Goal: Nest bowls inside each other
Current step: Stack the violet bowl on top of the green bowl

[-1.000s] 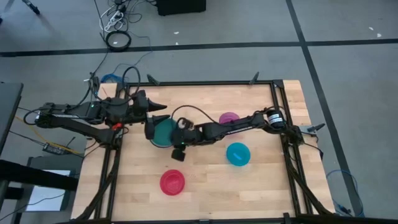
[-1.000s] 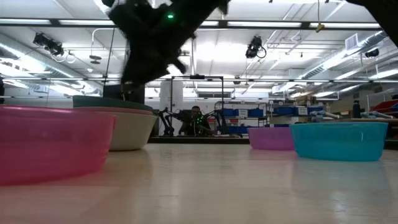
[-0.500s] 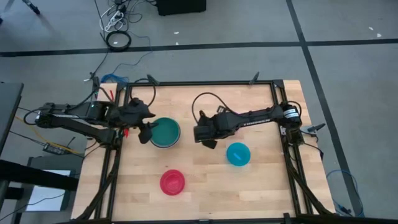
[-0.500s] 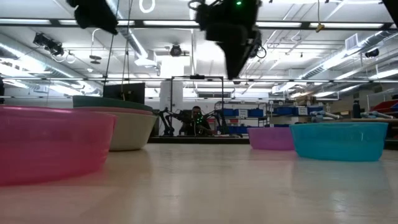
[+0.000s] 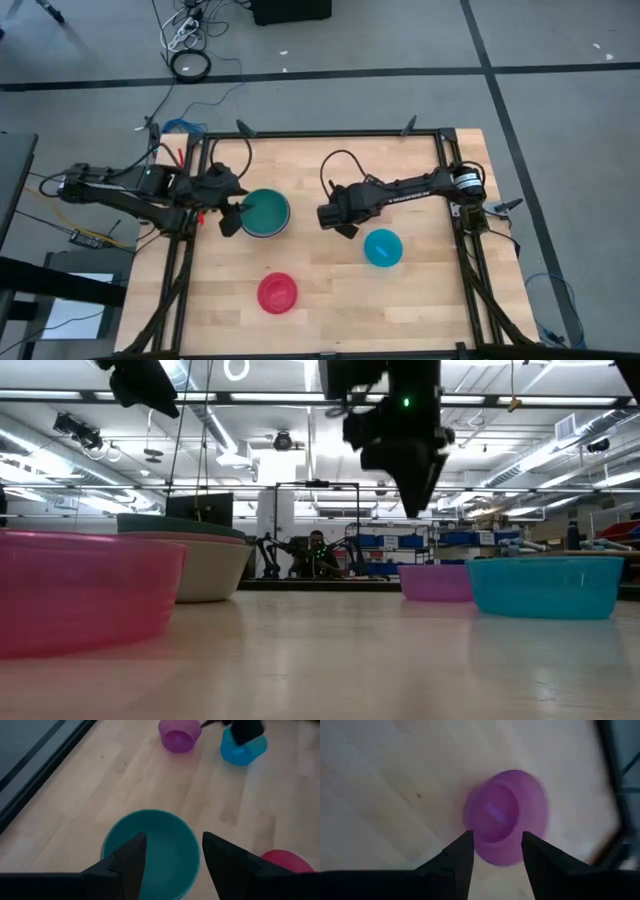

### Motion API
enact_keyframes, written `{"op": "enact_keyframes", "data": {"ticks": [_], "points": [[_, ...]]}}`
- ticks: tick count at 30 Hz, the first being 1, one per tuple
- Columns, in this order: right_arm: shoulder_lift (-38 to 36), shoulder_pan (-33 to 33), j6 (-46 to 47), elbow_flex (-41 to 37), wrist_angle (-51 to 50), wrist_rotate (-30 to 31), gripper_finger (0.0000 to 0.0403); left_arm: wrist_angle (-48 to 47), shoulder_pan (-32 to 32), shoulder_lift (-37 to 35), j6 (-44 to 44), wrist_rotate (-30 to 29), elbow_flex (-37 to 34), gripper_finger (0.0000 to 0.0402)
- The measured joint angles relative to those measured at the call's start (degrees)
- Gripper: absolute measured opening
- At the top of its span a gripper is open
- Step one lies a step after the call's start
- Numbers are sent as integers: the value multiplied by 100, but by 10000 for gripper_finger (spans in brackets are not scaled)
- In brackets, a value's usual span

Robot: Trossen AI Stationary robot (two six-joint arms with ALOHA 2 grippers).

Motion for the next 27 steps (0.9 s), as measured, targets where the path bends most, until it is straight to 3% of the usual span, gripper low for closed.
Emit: {"op": "enact_keyframes", "data": {"ticks": [21, 24, 27], "points": [[6, -852, -356, -2006, 2811, -823, 157, 390, -74, 0, 56, -65, 0, 204], [-7, -921, -526, -2185, 3188, -970, 140, 393, -75, 0, 55, -82, 0, 204], [-29, -983, -616, -2262, 3374, -1137, 94, 398, -75, 0, 55, -112, 0, 204]]}}
